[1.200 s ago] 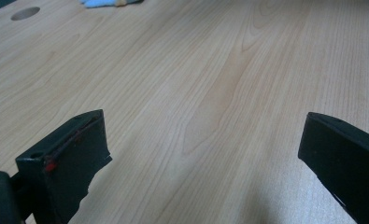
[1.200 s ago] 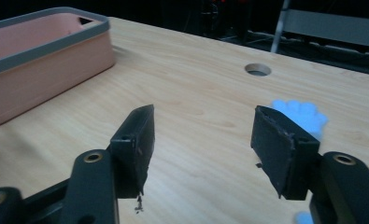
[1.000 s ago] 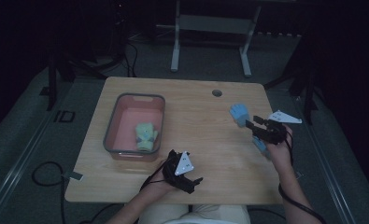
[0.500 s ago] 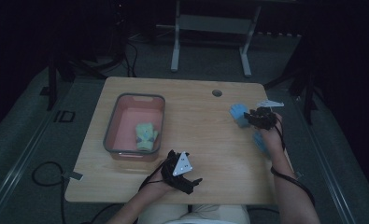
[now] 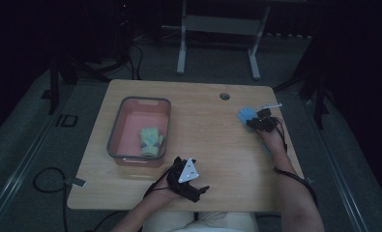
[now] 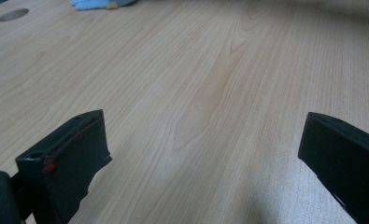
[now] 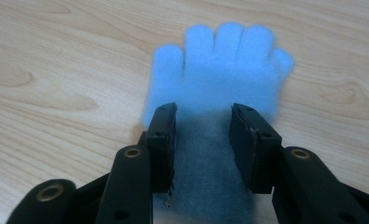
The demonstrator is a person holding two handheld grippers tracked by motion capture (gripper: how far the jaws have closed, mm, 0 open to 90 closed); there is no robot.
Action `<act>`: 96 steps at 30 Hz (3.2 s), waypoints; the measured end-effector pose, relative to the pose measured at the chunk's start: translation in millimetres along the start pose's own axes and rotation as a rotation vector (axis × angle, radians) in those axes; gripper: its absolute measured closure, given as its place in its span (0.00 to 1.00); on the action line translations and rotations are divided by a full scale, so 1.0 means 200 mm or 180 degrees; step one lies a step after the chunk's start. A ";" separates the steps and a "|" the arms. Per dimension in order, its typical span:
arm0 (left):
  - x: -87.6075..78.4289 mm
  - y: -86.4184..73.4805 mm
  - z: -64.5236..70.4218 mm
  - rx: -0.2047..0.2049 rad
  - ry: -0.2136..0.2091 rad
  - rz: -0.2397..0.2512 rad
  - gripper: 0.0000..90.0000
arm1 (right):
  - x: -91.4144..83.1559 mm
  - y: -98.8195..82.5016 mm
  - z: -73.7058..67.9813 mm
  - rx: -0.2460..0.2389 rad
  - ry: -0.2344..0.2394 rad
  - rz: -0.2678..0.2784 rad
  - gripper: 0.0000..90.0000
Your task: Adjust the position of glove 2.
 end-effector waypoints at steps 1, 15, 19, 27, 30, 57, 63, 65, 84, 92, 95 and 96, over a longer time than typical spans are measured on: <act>0.00 0.00 0.00 0.0001 -0.0003 0.0010 0.02 | 0.00 0.00 0.00 0.0024 -0.0007 0.0007 0.71; -0.01 -0.01 -0.02 -0.0041 0.0034 0.0014 0.02 | -0.11 0.07 -0.14 0.0429 -0.0301 0.0149 0.98; -0.03 -0.01 -0.03 -0.0030 0.0042 0.0044 0.02 | -0.22 0.09 -0.30 0.0452 -0.0276 0.0270 0.98; -0.03 -0.05 -0.05 -0.0053 0.0071 -0.0035 0.02 | -0.44 0.06 -0.65 0.0399 -0.0267 0.0483 0.98; -0.03 -0.05 -0.05 -0.0070 0.0059 -0.0027 0.02 | -0.49 0.03 -0.76 0.0434 -0.0205 0.0535 0.98; -0.03 -0.05 -0.07 -0.0076 0.0190 -0.0003 0.02 | -0.32 -0.29 -1.13 0.0634 0.0037 0.0233 0.98; -0.03 -0.05 -0.06 -0.0070 0.0182 0.0006 0.02 | -0.25 -0.33 -1.16 0.0652 0.0010 0.0170 0.97; -0.03 -0.05 -0.06 -0.0069 0.0174 -0.0002 0.02 | -0.23 -0.34 -1.16 0.0721 0.0035 0.0182 0.96; -0.03 -0.06 -0.06 -0.0070 0.0121 -0.0010 0.02 | -0.47 -0.20 -1.01 0.0129 0.0120 0.0483 0.80; -0.02 -0.06 -0.06 -0.0076 0.0128 -0.0024 0.02 | -0.62 -0.25 -0.68 -0.0201 0.0176 0.0545 0.81; -0.02 -0.06 -0.06 -0.0080 0.0129 -0.0022 0.02 | -0.66 -0.31 -0.55 -0.0293 0.0104 0.0507 0.81; -0.02 -0.06 -0.06 -0.0072 0.0134 -0.0021 0.02 | -0.67 -0.32 -0.52 -0.0298 0.0119 0.0521 0.81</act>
Point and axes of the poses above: each handheld gripper's, and its own axes: x roughly forward along the jaws, y roughly out of its top, z roughly to its right, the point moved 10 cm from there along x, roughly forward along the jaws, and after that the axes turned 5 degrees about y, right-handed, at the moved point
